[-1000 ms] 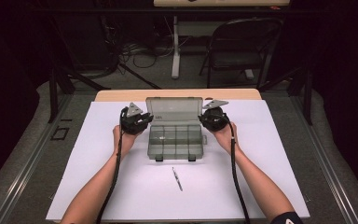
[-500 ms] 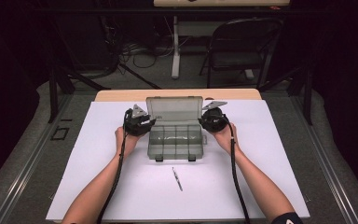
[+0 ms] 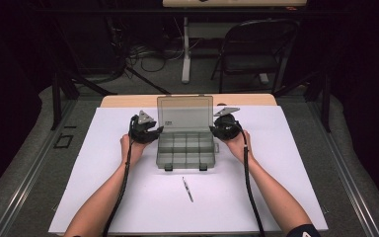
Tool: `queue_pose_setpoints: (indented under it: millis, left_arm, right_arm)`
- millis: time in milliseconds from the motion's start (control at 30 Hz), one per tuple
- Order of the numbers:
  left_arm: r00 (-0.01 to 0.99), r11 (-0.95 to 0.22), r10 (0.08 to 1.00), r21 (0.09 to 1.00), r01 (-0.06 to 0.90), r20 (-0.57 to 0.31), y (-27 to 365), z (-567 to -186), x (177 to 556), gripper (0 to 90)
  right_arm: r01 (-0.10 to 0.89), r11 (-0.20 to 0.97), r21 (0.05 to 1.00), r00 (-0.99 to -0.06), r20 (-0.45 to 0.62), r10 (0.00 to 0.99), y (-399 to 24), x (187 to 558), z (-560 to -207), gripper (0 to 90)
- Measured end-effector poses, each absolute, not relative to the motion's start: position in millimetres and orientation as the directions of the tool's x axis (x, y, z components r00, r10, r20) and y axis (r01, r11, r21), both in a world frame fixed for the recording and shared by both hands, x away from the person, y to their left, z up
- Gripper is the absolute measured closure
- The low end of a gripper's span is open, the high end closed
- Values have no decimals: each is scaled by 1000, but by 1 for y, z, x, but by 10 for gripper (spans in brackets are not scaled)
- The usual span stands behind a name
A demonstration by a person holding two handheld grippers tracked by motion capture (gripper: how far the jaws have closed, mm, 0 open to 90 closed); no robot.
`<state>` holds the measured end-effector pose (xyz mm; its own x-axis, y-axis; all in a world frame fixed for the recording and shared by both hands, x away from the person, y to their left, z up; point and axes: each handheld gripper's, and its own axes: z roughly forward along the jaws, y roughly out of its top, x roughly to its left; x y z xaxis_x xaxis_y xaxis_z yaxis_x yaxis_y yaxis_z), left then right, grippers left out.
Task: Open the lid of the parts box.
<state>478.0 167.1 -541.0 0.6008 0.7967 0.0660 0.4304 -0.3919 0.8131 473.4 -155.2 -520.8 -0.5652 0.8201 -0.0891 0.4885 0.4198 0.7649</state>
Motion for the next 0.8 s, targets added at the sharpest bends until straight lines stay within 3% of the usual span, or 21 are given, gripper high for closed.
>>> queue_pose_setpoints:
  millis: [167,433,800]
  left_arm:
    - [606,-368,795,817,444,29,173,-539,477,390]
    - [662,-416,745,830,372,76,180,-528,458,195]
    - [683,-463,717,828,316,141,189,-530,421,96]
  right_arm:
    - [489,407,772,-568,-72,820,-159,471,-516,542]
    - [490,418,765,-620,-32,784,-166,448,-515,370]
    - [504,458,732,-659,-16,752,-177,419,-517,178]
